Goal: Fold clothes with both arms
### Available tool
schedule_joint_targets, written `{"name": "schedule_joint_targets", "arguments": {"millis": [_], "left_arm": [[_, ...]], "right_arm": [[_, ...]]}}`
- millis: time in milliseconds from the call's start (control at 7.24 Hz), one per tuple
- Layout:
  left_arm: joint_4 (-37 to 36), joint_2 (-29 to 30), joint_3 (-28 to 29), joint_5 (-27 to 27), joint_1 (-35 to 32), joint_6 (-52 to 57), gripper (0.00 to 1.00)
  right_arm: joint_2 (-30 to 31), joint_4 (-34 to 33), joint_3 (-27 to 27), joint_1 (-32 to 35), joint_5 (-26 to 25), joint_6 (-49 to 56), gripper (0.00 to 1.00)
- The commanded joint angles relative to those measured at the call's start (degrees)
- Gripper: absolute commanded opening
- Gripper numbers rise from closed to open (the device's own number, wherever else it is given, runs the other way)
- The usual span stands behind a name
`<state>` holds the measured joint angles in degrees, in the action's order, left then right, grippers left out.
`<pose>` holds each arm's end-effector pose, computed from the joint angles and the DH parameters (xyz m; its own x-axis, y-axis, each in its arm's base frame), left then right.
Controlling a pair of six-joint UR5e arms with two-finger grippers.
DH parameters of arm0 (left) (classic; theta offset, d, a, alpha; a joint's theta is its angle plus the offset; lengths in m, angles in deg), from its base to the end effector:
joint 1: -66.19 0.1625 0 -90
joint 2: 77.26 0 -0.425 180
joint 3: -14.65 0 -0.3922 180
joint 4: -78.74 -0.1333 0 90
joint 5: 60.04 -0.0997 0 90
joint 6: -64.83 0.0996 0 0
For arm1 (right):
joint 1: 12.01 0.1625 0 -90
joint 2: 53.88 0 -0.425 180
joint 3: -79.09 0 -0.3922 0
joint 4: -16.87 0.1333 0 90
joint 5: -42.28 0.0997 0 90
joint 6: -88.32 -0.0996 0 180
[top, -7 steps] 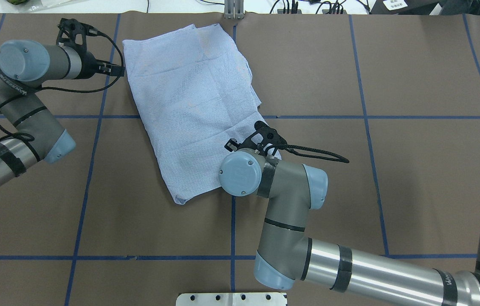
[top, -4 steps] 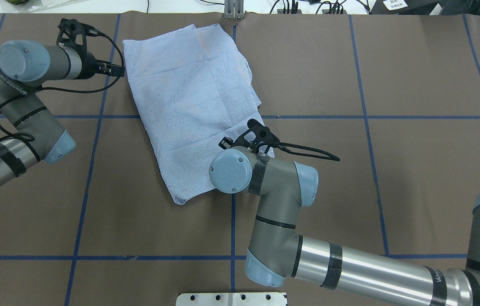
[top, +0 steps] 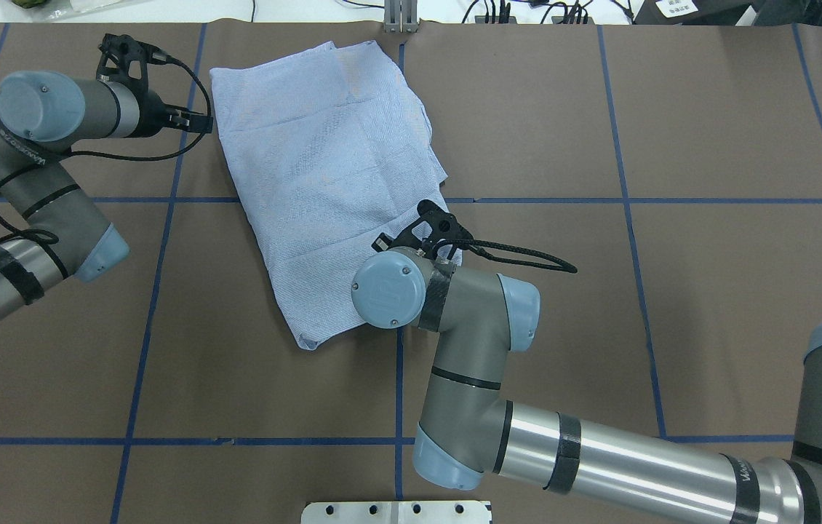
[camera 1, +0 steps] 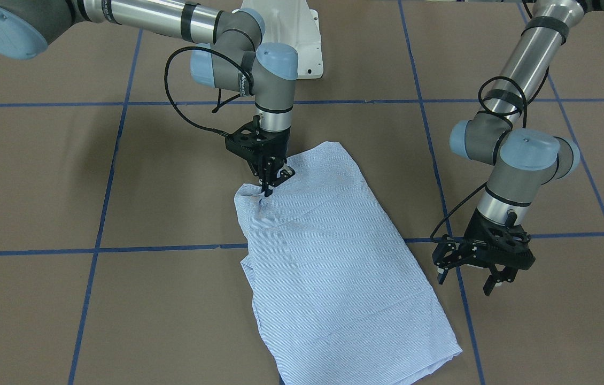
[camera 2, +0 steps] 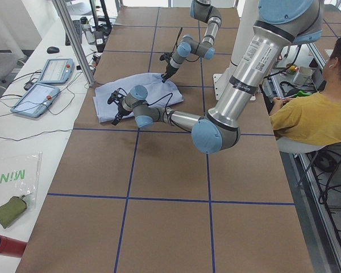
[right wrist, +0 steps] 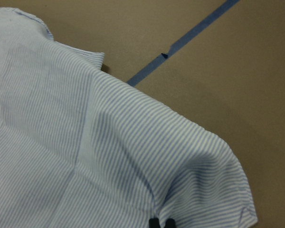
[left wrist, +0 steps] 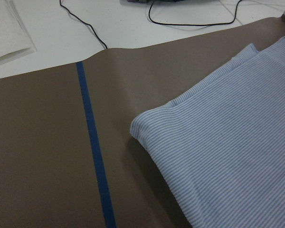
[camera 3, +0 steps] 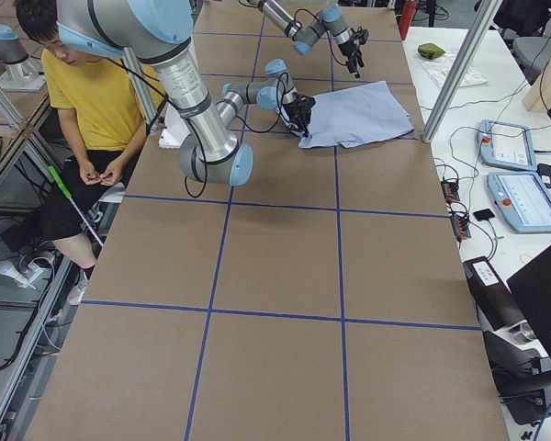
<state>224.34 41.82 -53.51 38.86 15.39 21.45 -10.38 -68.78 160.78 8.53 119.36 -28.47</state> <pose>0.3692 -0.6392 0.4407 0.6914 0.2884 -0.6624 0.2564 0.7592 0.5982 -0.6530 -0.4108 0.2167 0.3980 0.6182 0.6778 -0.7426 0.6509 -0.1577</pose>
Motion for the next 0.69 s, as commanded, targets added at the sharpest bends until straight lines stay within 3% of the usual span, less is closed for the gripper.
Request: {"name": "schedule_joint_targets", "arguments": {"millis": [0,138,276,552], "left_arm": [[0.5,-0.6,-1.3,0.1,0.0,0.0,1.00],[0.5,-1.4,-3.2,0.2,0.1,-1.3,1.00],[0.4,-3.0,-7.3,4.2,0.4,-8.9,1.00],[0.2,-10.2,-20.5,6.1,8.3,-18.2,1.00]], "right_arm": [[-0.3,0.0,0.1,0.1,0.0,0.0,0.00],[-0.4,0.1,0.3,0.3,0.0,0.0,0.00],[-0.4,0.2,0.6,0.3,0.0,0.0,0.00],[-0.3,0.2,0.8,0.4,-0.1,0.0,0.00]]}}
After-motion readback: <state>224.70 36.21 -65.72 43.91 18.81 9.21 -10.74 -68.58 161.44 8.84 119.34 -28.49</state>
